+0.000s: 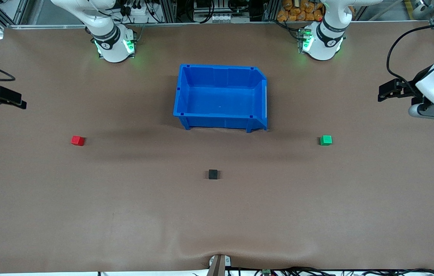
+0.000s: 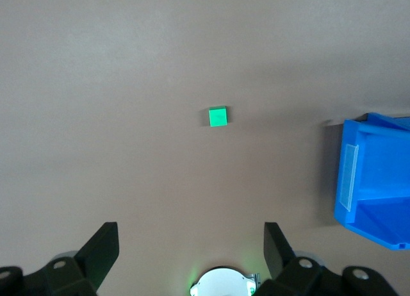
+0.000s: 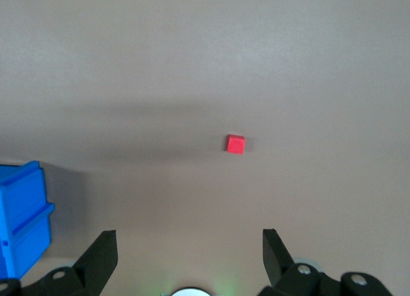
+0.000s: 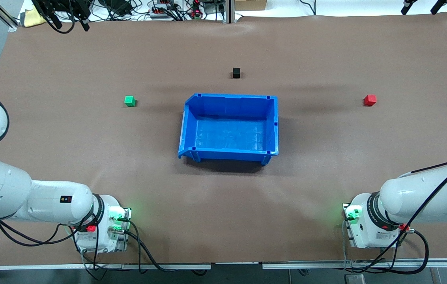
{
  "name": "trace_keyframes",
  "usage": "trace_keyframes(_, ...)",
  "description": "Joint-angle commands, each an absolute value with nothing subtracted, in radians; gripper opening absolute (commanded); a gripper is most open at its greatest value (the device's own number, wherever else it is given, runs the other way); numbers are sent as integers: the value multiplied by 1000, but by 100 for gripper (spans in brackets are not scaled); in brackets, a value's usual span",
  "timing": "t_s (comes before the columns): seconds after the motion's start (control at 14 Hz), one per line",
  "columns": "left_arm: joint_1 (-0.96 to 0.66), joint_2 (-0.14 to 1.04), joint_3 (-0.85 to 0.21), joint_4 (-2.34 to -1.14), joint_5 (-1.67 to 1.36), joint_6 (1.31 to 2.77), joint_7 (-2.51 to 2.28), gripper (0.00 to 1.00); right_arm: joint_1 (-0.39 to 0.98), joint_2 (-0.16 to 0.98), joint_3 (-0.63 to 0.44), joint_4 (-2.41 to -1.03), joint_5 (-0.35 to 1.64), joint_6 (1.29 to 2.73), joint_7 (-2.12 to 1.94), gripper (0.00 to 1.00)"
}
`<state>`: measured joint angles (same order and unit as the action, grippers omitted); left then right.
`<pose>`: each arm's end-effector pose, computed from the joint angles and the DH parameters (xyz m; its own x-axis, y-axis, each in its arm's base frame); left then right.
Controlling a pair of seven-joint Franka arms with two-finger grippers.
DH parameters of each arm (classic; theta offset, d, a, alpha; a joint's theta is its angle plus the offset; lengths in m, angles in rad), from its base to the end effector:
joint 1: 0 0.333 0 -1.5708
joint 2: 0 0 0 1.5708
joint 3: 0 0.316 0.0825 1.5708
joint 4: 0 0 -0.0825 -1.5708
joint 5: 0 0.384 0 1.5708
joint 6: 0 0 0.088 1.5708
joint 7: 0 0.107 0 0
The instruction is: Attach green and red cubes to black cube
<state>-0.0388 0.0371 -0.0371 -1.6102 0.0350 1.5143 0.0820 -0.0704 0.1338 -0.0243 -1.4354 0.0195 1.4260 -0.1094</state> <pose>0.5551 -0.0379 0.5810 0.9787 -0.1547 -0.1349 -0.1591 -0.9870 -0.0226 0.5773 -0.0515 0.5999 0.9900 0.0182 -0.1400 0.0139 -0.9994 -0.0317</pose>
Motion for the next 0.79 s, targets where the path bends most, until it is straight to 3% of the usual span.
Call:
trace_keyframes(0.0,-37,20,-57,-1704,21,1590,86,100,-107,248,-2,-1422,17,1437,-123,100)
trace_keyframes(0.14,-38,14,-60,-1768,21,1644,87,100,-150,290,-3,-1431,31,1447,-123,100)
trace_keyframes(0.36,-38,12,-81,-1877,20,1739,60,100,-234,449,-5,-1425,89,1451,-129,100)
trace_keyframes(0.71,-28,12,-115,-2104,21,2018,11,100,-287,574,-9,-1499,84,1614,-114,100)
